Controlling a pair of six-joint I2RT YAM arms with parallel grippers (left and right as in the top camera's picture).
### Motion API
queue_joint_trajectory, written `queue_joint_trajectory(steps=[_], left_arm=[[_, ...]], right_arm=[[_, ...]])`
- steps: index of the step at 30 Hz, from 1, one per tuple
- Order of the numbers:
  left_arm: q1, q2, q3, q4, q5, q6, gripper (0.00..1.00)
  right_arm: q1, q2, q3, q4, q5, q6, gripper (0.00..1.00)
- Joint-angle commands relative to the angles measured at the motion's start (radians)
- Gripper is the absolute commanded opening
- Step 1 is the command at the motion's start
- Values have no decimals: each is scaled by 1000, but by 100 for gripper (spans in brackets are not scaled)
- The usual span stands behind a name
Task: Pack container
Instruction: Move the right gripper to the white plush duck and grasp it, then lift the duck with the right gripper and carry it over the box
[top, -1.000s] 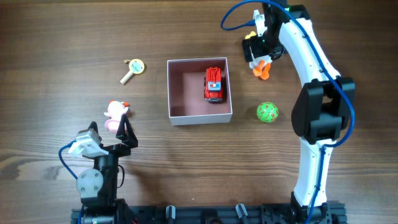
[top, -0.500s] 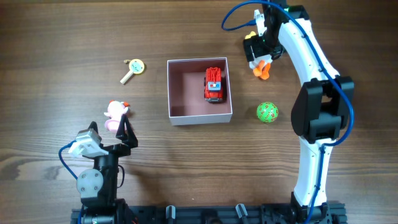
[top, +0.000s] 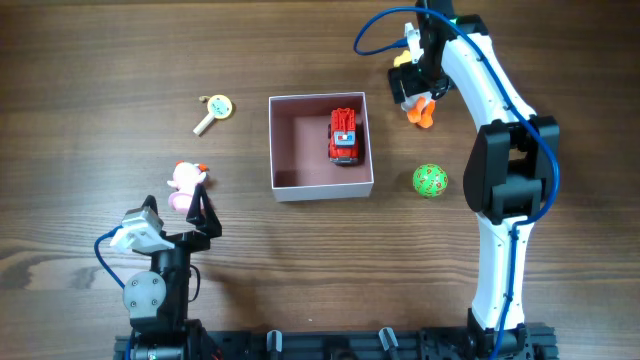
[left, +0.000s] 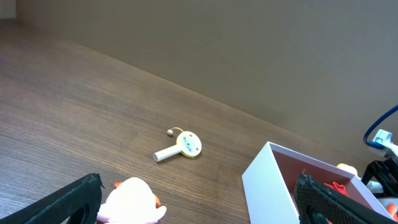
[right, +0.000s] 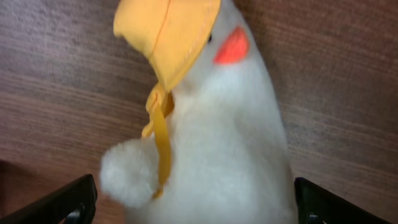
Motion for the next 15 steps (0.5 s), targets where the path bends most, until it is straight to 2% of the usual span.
queue_joint_trajectory(steps=[1,3,10,12,15], left_arm=[[6,-3,-1,-8,12,-8,100],[6,-3,-1,-8,12,-8,100],[6,-3,-1,-8,12,-8,100],[6,-3,-1,-8,12,-8,100],[6,-3,-1,-8,12,-8,99]], right_arm=[[-3,19,-3,6,6,2,98],[-3,29,-3,6,6,2,98],[-3,60,-3,-10,10,44,84],[-3,61,-3,-10,10,45,75],[-3,60,-1,-12,10,45,47]])
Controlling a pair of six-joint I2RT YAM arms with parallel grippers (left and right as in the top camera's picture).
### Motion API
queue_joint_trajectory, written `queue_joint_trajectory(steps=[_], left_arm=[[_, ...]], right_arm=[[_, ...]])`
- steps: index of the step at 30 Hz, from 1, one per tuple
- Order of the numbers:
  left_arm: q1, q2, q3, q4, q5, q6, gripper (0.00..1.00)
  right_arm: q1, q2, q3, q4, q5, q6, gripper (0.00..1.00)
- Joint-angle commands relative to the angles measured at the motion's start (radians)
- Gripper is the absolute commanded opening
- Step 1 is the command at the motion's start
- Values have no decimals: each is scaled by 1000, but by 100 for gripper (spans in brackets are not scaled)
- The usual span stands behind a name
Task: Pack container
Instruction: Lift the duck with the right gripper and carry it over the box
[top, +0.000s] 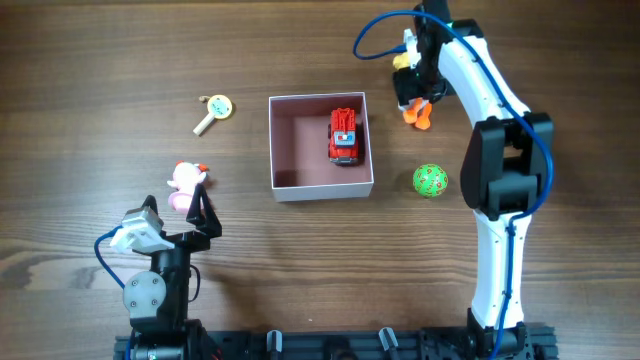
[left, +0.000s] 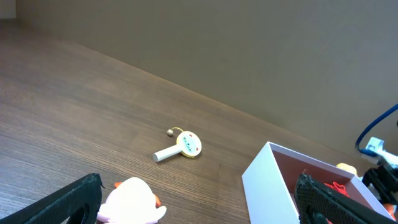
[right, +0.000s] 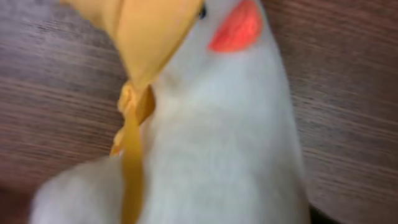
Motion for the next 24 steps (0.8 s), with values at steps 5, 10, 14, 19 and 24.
queue_joint_trajectory(steps=[5,10,14,19,24], left_arm=[[6,-3,-1,-8,12,-8,100],[6,-3,-1,-8,12,-8,100],[6,-3,-1,-8,12,-8,100],[6,-3,-1,-8,12,-8,100],[6,-3,-1,-8,12,-8,100]], right_arm=[[-3,16,33,-37,14,22,29],[-3,-33,98,-53,40,22,27],[1,-117,171,-59,39,22,30],[42,-247,238,-82,-16,16,30],[143,-390,238,-85,-37,-15,27]])
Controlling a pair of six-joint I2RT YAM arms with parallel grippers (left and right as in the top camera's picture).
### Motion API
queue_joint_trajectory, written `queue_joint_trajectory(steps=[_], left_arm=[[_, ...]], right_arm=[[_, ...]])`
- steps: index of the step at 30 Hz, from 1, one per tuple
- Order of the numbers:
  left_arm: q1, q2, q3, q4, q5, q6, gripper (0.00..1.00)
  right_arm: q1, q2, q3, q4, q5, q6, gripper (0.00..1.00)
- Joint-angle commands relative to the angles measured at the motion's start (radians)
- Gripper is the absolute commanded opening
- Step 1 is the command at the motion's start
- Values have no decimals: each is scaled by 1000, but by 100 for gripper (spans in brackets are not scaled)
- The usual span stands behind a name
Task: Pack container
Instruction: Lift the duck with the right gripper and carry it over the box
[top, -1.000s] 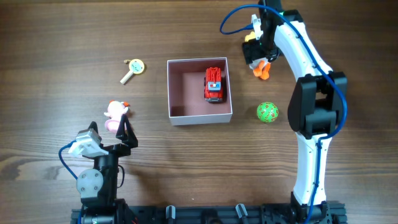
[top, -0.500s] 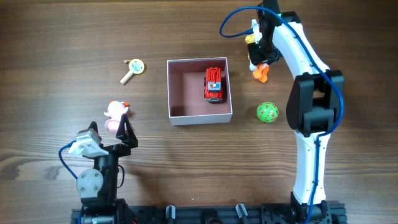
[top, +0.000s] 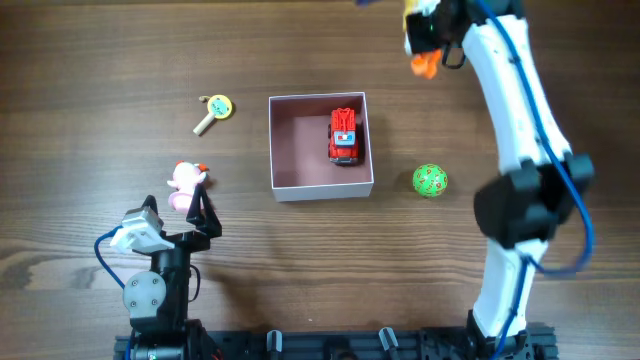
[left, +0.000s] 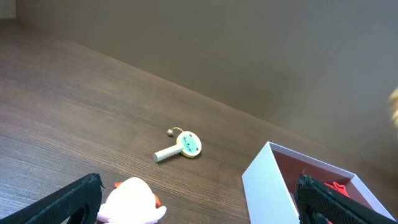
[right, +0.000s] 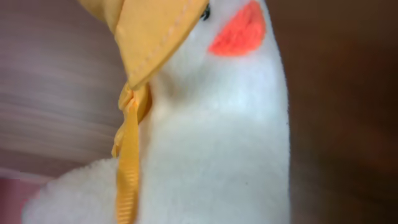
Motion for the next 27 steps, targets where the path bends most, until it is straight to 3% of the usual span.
queue_joint_trajectory(steps=[1,10,15,21,27], left_arm=[[6,-3,-1,-8,12,-8,100],[6,-3,-1,-8,12,-8,100],[6,-3,-1,-8,12,-8,100],[6,-3,-1,-8,12,-8,100],[6,-3,-1,-8,12,-8,100]], right_arm=[[106,-126,30,-4,-34,-16,26],[306,-174,16,-112,-34,11,27],[340,-154,6,-171,-47,-108,27],[343,-96,6,-173,-225,-338,28],[343,-13,6,-175,-229,-430,33]])
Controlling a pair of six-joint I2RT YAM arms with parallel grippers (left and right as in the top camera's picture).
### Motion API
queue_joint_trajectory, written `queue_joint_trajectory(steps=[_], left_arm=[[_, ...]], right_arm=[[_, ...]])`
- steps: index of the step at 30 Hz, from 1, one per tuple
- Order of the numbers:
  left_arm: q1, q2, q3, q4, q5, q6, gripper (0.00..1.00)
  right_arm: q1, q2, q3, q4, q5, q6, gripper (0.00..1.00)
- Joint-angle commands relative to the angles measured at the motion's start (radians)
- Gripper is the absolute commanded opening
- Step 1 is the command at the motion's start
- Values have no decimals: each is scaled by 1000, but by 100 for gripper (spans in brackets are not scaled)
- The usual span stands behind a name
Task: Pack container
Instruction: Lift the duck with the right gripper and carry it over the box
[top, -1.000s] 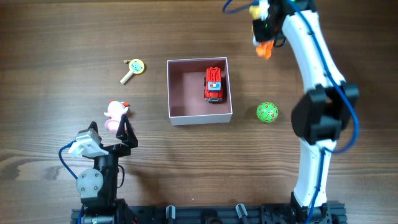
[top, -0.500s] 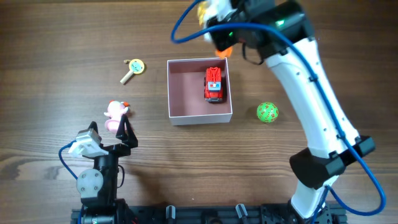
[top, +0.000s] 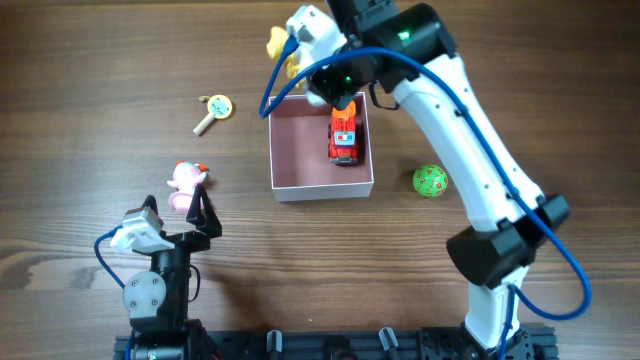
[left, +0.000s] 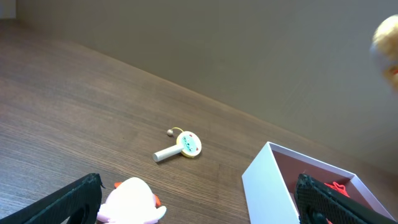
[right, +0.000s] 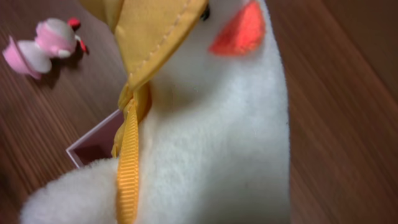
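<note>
A white plush duck with a yellow bonnet (top: 281, 44) hangs in the air over the far left corner of the white box (top: 280, 186). My right gripper (top: 312, 64) is shut on it. In the right wrist view the duck (right: 211, 130) fills the frame and hides the fingers. A red fire truck (top: 344, 135) lies in the box's right half. My left gripper (top: 178, 214) stands open near the front left, with a pink duck toy (top: 185, 183) just beyond its fingertips (left: 68, 200). In the left wrist view the pink toy (left: 132, 201) lies low between the fingers.
A yellow round rattle on a white stick (top: 213, 109) lies far left of the box. A green patterned ball (top: 430, 181) sits on the table right of the box. The right arm (top: 470, 130) reaches across above the box's right side.
My right gripper has carried the white duck from above the table's far right to over the box's far left corner. The left arm has not moved.
The right gripper's fingers stood either side of the white duck on the table, far right of the box. Then it was lower on the duck. Later the duck was held high at the far right, and now over the box.
</note>
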Motion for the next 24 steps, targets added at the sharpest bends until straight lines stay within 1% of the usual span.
queue_joint_trajectory(steps=[1,9,13,18,24], left_arm=[[6,-3,-1,-8,12,-8,100],[6,-3,-1,-8,12,-8,100],[6,-3,-1,-8,12,-8,100],[6,-3,-1,-8,12,-8,100],[6,-3,-1,-8,12,-8,100]], right_arm=[[4,68,-10,2,-40,-101,33],[4,166,-10,5,-44,-111,33],[4,185,-10,8,-95,-126,33],[4,214,-10,17,-98,-150,33],[4,262,-11,23,-128,-143,33]])
